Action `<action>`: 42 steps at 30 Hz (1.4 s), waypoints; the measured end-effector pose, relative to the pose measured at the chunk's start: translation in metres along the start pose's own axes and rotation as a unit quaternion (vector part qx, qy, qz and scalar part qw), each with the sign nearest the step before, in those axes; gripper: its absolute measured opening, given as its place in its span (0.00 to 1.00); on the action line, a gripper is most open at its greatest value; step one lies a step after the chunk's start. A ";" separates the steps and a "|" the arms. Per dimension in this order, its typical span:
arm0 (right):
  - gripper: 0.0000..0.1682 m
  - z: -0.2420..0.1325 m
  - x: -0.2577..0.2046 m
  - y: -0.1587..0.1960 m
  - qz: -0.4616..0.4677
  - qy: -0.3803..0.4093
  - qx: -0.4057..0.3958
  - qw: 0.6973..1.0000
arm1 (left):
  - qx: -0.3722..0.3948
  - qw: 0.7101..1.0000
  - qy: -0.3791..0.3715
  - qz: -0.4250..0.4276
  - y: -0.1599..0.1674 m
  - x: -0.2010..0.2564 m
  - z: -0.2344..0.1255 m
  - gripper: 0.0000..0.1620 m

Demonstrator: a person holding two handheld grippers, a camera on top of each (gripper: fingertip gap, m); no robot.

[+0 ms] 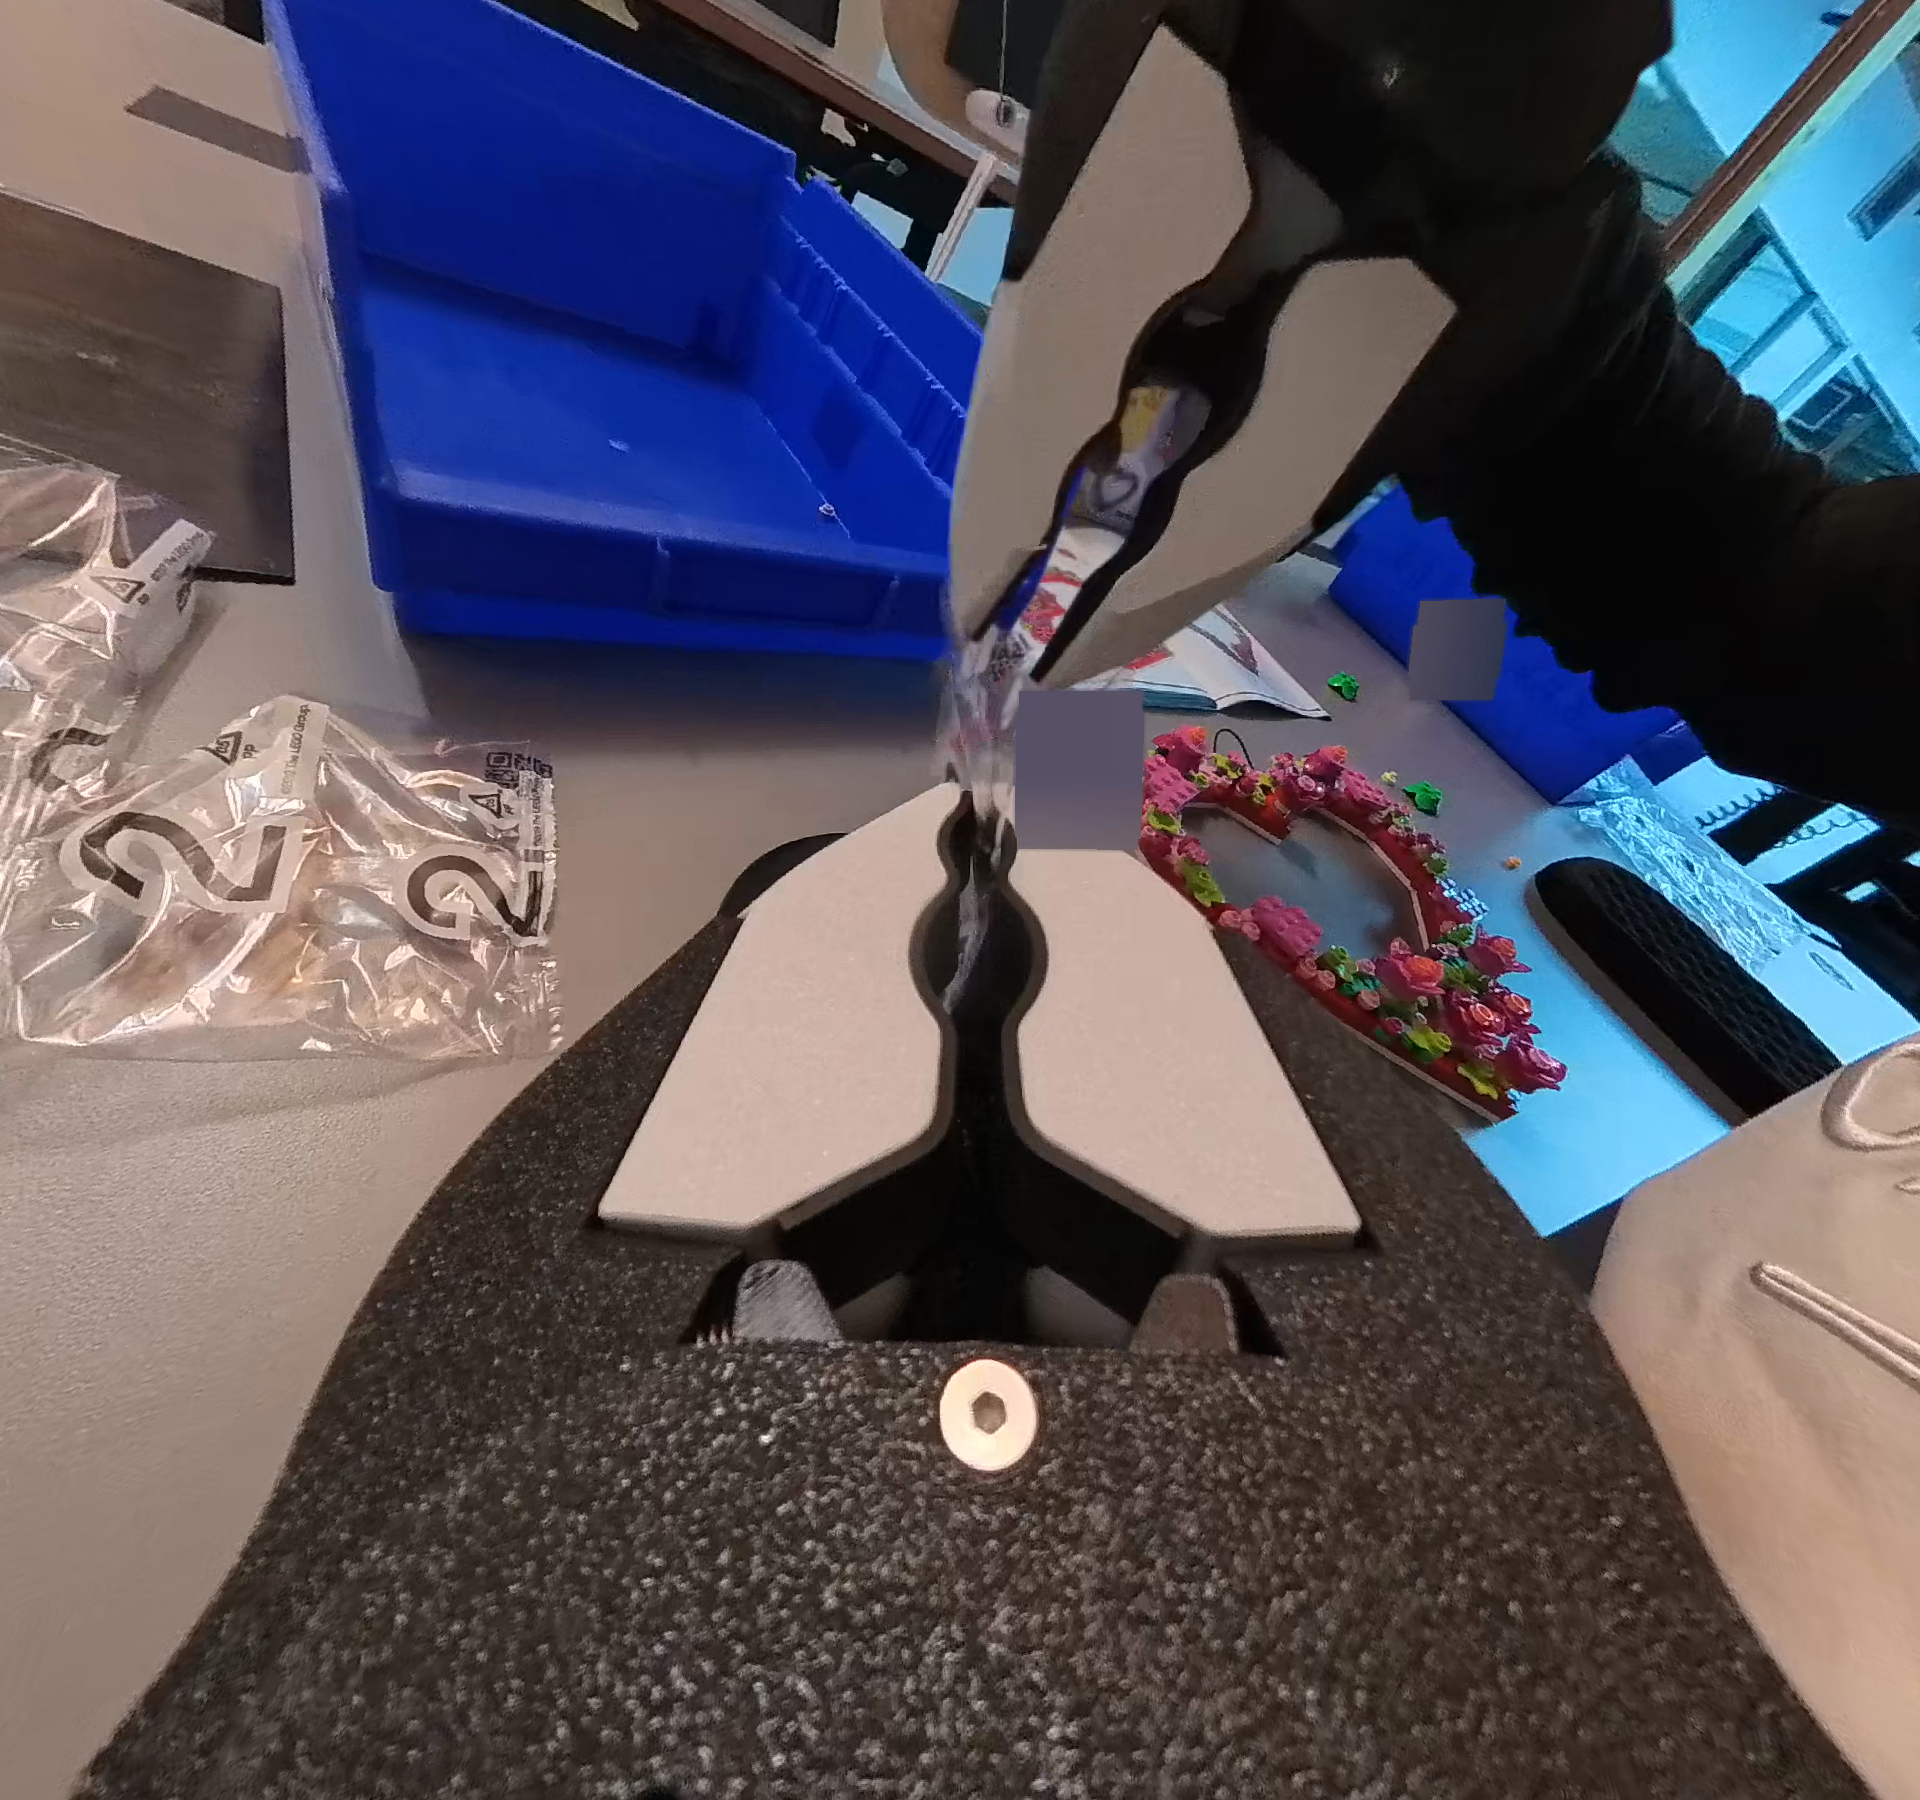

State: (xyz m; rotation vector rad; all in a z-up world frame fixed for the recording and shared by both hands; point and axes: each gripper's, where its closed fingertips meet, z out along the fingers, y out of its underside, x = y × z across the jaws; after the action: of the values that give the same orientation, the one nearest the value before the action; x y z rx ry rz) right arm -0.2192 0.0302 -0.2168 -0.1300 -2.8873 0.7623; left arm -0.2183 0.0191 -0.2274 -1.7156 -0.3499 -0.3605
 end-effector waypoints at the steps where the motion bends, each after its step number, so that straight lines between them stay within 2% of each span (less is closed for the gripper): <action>1: 0.08 -0.001 0.000 0.000 0.004 -0.001 0.002 1.000 | -0.001 1.000 -0.001 0.001 0.000 0.000 0.000 0.00; 6: 0.09 -0.021 0.010 0.011 0.004 0.010 -0.012 1.000 | -0.002 1.000 -0.001 0.000 0.002 0.000 0.000 0.00; 9: 0.10 -0.050 0.040 0.054 0.002 0.026 -0.071 0.997 | -0.002 1.000 0.003 0.004 0.003 0.002 0.000 0.00; 11: 0.12 -0.066 0.054 0.095 0.083 -0.016 -0.106 0.991 | -0.003 1.000 0.002 0.005 0.003 0.002 0.000 0.00; 13: 0.12 -0.071 0.069 0.144 0.174 -0.038 -0.167 0.970 | -0.003 1.000 0.001 0.005 0.003 0.001 0.001 0.00; 15: 0.13 -0.063 0.070 0.189 0.224 -0.066 -0.246 0.941 | -0.005 1.000 0.002 0.002 0.003 0.001 0.001 0.00; 19: 0.13 -0.046 0.066 0.236 0.280 -0.099 -0.358 0.885 | -0.008 1.000 0.002 -0.001 0.004 -0.001 0.002 0.00; 24: 0.15 -0.042 0.063 0.250 0.342 -0.115 -0.445 0.820 | -0.012 1.000 0.002 -0.001 0.004 -0.001 0.004 0.00; 28: 0.15 -0.040 0.061 0.257 0.370 -0.103 -0.471 0.794 | -0.011 1.000 0.004 -0.003 0.005 -0.002 0.004 0.00; 32: 0.16 -0.035 0.056 0.260 0.384 -0.103 -0.474 0.786 | -0.011 1.000 0.006 -0.002 0.005 -0.002 0.004 0.00; 38: 0.05 -0.036 0.057 0.265 0.387 -0.085 -0.487 0.778 | -0.010 1.000 0.005 -0.003 0.004 -0.002 0.004 0.00; 42: 0.04 -0.035 0.053 0.262 0.376 -0.080 -0.488 0.783 | -0.008 1.000 0.005 -0.003 0.004 -0.003 0.004 0.00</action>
State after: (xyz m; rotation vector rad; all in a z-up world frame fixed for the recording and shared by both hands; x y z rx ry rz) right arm -0.2541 0.2812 -0.3104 -1.4225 -2.9880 -0.8229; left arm -0.2187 0.0219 -0.2329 -1.7274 -0.3462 -0.3765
